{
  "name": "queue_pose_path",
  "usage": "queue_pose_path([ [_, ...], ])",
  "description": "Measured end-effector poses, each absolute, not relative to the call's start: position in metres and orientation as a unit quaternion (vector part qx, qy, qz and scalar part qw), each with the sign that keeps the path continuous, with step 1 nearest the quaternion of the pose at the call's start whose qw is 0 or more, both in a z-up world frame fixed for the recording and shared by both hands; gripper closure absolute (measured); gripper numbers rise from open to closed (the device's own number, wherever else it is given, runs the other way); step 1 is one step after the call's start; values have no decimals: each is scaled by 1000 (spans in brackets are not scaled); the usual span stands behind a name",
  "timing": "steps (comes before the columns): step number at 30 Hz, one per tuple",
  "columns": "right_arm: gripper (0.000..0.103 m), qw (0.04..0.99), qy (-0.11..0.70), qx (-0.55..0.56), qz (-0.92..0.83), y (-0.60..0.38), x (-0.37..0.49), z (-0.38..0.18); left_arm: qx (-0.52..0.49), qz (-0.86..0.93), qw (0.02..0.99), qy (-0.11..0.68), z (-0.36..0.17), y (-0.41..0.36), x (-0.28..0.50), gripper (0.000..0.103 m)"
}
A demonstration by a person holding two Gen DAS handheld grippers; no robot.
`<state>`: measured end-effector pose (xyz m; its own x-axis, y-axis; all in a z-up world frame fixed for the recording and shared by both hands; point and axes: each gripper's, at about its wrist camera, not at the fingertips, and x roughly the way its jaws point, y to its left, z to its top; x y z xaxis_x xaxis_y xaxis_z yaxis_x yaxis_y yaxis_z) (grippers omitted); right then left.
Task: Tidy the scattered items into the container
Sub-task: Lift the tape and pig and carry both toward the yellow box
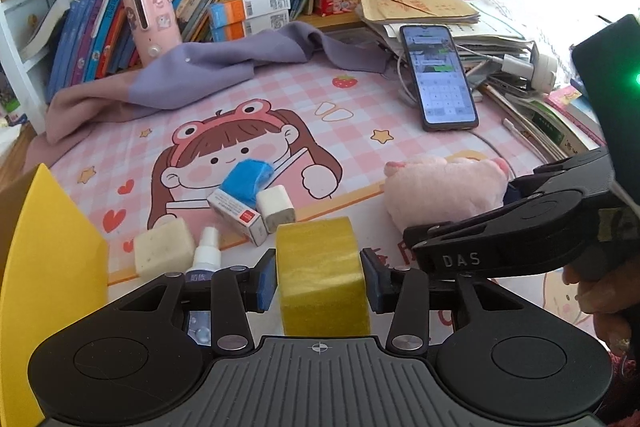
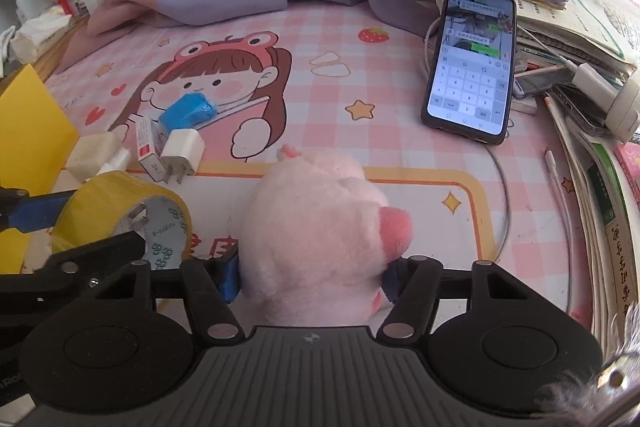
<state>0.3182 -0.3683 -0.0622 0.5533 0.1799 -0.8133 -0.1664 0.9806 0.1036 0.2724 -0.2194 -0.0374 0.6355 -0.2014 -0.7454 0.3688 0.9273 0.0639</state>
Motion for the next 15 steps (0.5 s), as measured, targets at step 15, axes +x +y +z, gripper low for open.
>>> queue_pose_path([
  [15,43,906,412,17,93,-380,294,-34,48,-166,932,318,1,-211,245,61],
])
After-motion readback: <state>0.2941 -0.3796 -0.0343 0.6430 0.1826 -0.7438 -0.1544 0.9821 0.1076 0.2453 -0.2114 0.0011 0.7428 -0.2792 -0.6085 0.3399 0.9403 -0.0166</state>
